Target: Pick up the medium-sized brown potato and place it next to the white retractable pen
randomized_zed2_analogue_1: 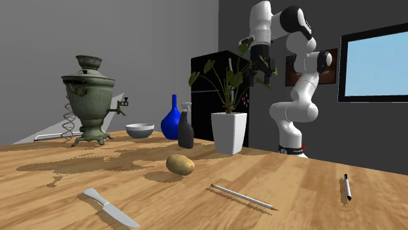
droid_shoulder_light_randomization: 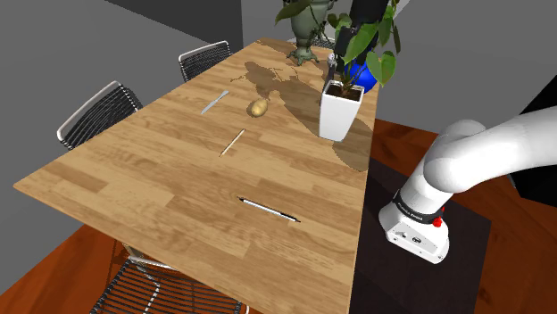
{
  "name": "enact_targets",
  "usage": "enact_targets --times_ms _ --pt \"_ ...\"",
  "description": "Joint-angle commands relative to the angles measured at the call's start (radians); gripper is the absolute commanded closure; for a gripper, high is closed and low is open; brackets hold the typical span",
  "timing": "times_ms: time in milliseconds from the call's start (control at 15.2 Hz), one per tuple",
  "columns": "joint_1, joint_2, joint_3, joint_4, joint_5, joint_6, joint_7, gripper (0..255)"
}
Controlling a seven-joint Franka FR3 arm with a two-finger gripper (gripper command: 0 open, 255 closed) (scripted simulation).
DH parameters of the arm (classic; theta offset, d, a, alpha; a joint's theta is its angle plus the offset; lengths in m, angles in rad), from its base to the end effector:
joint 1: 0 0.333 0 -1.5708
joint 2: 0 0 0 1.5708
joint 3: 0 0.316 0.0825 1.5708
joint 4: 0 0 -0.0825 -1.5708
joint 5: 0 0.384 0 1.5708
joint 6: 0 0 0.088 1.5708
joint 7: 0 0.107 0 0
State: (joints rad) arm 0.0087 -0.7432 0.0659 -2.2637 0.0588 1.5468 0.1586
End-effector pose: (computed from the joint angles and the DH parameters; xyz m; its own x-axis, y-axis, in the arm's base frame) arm 0.3158 0.0373 0.6178 0.9949 -0.0986 0.0226 -0.0982 -0.9950 -0.0180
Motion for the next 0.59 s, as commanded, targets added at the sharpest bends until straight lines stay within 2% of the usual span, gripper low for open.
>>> enact_targets --times_ms 0,528 --pt "0.000 0.000 0.000 0.000 0.000 0.000 0.000 0" --pt "-0.053 0.249 0.082 0.034 0.032 0.212 0.215 0"
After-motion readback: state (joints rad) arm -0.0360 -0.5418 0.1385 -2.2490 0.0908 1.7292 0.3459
